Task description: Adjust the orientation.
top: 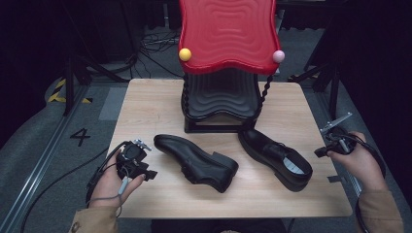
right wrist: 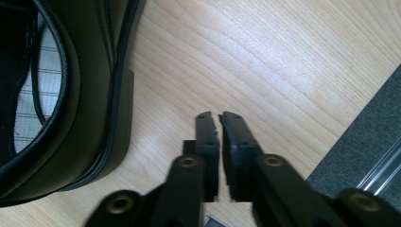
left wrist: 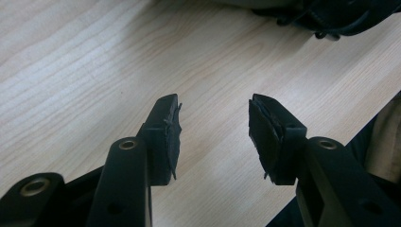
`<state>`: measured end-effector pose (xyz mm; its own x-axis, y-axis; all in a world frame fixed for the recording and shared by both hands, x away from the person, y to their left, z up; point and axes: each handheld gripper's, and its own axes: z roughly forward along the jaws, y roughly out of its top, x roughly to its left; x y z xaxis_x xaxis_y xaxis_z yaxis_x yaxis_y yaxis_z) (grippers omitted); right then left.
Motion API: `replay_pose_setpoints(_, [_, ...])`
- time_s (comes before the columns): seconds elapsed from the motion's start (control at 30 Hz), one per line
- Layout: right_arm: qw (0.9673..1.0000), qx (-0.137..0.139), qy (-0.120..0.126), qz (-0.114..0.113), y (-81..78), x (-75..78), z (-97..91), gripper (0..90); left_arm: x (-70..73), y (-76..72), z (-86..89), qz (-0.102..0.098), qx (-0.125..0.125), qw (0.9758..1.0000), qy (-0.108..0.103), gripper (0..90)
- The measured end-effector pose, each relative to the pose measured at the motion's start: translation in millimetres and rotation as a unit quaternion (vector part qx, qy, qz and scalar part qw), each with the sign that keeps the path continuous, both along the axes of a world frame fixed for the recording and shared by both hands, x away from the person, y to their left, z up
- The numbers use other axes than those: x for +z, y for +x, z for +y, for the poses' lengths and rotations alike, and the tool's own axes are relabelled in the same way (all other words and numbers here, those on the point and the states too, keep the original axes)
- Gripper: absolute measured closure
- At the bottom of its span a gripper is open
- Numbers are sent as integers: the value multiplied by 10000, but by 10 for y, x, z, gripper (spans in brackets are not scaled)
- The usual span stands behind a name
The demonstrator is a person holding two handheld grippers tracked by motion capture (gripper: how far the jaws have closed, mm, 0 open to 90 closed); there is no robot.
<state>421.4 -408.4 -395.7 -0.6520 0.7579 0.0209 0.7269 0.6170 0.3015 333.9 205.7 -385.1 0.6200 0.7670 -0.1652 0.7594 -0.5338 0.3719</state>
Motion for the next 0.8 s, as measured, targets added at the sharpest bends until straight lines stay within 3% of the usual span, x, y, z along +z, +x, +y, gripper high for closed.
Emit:
replay_pose_setpoints(0.1, [9999, -113, 26, -89, -2, 22, -27, 667, 16, -8, -5, -30, -11, 10000, 21, 535])
replay_pose_setpoints(0.2, [9997, -153, -49, -202, -6, 33, -39, 596, 16, -7, -2, -26, 2, 10000, 28, 532])
replay_pose_setpoints(0.5, [9995, -207, 3, -250, -41, 50, -80, 565, 106, 7, -110, -35, -144, 9999, -65, 558])
replay_pose_setpoints(0.57, [9994, -212, 6, -265, -46, 50, -81, 566, 142, 12, -146, -37, -76, 9999, -98, 607])
replay_pose_setpoints(0.63, [9994, -224, 16, -259, -50, 51, -80, 576, 173, 13, -174, -50, -64, 9999, -128, 744])
replay_pose_setpoints(0.67, [9995, -217, 89, -215, -51, 50, -86, 579, 203, 13, -205, -57, -68, 9997, -231, 744])
replay_pose_setpoints(0.73, [9995, -233, 142, -162, -58, 47, -92, 583, 262, 15, -263, -113, -132, 9991, -384, 868])
replay_pose_setpoints(0.8, [9995, -241, 161, -151, -66, 43, -98, 586, 306, 21, -345, -102, -295, 9989, -357, 896])
